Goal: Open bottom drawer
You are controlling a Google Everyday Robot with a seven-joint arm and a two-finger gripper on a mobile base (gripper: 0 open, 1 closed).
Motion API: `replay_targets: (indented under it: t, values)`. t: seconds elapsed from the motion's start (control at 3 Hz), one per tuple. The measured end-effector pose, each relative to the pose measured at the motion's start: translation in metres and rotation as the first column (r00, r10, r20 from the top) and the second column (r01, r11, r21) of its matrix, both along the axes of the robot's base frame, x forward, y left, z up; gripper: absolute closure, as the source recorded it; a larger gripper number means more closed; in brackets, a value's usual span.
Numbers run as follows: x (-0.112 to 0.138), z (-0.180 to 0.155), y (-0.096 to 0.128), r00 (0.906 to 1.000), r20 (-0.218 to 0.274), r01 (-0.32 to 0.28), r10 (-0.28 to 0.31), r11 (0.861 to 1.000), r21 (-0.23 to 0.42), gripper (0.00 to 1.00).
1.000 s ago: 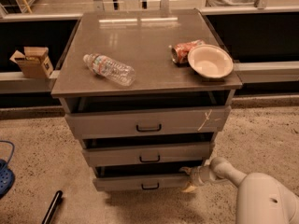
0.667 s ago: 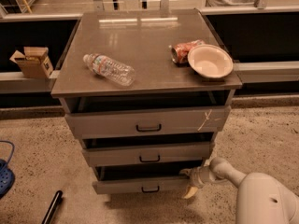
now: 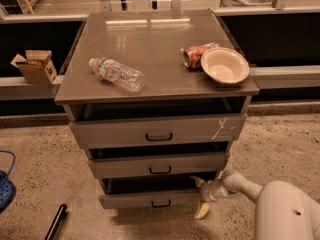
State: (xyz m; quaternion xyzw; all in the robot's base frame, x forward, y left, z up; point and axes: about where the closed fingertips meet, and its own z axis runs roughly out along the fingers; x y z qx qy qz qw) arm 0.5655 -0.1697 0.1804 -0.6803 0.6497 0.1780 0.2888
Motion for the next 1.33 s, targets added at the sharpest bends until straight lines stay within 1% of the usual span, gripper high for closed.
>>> replay_targets:
  t: [0.33,0.67,1.33]
  values:
    - [-0.005,-0.014,0.015,0.9992,-0.026,-0.031,0.031,0.999,-0.024,0.00]
    - [-0.011,-0.024,0.033,0.9961,-0.051,-0.074,0.072,0.996,-0.040,0.00]
    - [-0.015,-0.019,0.037,0.9950,-0.057,-0.083,0.082,0.996,-0.026,0.46]
